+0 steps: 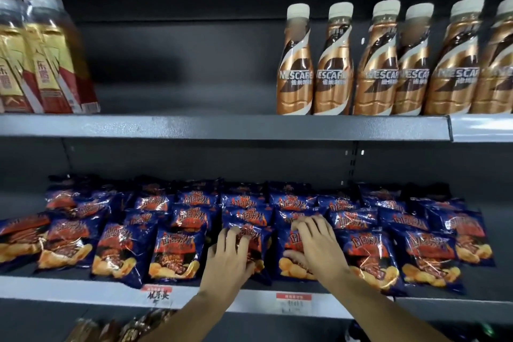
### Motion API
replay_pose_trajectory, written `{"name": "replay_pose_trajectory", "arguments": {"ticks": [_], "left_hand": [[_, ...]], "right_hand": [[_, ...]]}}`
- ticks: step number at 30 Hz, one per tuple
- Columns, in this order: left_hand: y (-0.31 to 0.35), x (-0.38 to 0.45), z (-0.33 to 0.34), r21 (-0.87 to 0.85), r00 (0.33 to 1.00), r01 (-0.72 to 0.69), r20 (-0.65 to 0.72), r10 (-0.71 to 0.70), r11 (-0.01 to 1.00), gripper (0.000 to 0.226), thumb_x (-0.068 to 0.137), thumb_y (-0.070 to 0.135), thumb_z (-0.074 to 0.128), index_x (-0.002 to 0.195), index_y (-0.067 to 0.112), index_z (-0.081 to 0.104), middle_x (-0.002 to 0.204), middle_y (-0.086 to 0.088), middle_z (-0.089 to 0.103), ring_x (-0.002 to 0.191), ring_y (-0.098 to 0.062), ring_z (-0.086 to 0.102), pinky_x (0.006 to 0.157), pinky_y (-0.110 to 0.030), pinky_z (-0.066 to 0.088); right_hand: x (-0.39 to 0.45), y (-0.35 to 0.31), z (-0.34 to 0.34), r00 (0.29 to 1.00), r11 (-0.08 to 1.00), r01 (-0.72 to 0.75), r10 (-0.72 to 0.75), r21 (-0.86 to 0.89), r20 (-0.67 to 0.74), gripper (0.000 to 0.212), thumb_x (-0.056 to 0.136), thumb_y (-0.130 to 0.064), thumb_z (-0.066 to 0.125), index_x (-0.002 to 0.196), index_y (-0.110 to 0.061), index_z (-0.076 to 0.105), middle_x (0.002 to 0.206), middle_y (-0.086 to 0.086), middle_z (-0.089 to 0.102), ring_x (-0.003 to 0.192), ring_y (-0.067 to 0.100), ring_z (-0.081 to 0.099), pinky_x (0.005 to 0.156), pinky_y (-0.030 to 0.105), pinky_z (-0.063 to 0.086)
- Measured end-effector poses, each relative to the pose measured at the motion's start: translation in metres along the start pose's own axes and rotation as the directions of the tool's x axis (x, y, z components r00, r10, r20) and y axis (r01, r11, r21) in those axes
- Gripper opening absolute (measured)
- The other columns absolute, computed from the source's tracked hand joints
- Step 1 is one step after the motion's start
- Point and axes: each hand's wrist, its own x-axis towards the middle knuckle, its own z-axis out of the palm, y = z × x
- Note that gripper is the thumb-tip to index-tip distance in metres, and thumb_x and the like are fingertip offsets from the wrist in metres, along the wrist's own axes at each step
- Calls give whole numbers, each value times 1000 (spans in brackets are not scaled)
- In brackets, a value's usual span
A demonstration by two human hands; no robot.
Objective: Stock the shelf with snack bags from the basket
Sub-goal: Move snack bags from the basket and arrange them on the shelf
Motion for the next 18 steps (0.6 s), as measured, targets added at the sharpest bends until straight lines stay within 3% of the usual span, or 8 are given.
{"name": "replay_pose_trajectory", "arguments": {"ticks": [3, 7, 9, 12, 15, 18], "left_hand": [[-4, 0, -7, -8, 999, -6, -45, 5, 1000, 50, 73, 52, 66, 107, 17, 58, 116, -7, 54, 107, -31, 55, 76, -45, 52], [-6, 0, -18, -24, 994, 3, -111, -5, 1000, 48, 78, 50, 52, 110, 15, 59, 120, -7, 54, 110, -29, 52, 83, -44, 47], [-9, -1, -23, -25, 990, 43, -135, -46, 999, 47, 82, 49, 49, 114, 14, 57, 124, -8, 53, 114, -29, 52, 86, -44, 47], [-20, -6, -33, -26, 979, 135, -151, -138, 990, 47, 85, 46, 47, 119, 15, 55, 128, -8, 53, 116, -28, 52, 88, -43, 47], [-45, -24, -44, -7, 960, 248, -132, -247, 969, 50, 87, 47, 42, 125, 15, 53, 133, -8, 50, 124, -30, 47, 96, -46, 45], [-77, -49, -56, 58, 934, 348, -108, -341, 936, 51, 87, 48, 42, 124, 14, 53, 133, -8, 51, 124, -32, 49, 94, -47, 47]], "right_hand": [[2, -2, -6, 999, 1000, -19, 19, 1, 41, 66, 78, -80, 43, 114, -25, 50, 116, -3, 58, 111, 22, 55, 103, 48, 45], [8, -7, -16, 992, 997, -74, 74, -3, 107, 81, 83, -85, 25, 132, -25, 49, 137, -4, 51, 136, 21, 40, 118, 53, 23], [14, -13, -19, 991, 994, -102, 99, 32, 94, 82, 86, -83, 24, 139, -24, 45, 145, -3, 45, 141, 20, 33, 121, 50, 17], [33, -39, -23, 995, 990, -95, 90, 102, 53, 80, 89, -79, 25, 142, -22, 44, 148, -1, 45, 143, 21, 32, 120, 46, 20], [54, -80, -21, 997, 979, -25, 10, 205, 76, 82, 88, -78, 25, 149, -24, 35, 155, -3, 35, 148, 19, 22, 122, 44, 16], [69, -125, -14, 992, 961, 65, -91, 270, 85, 85, 86, -78, 26, 152, -25, 31, 158, -4, 30, 149, 17, 17, 122, 41, 12]]}}
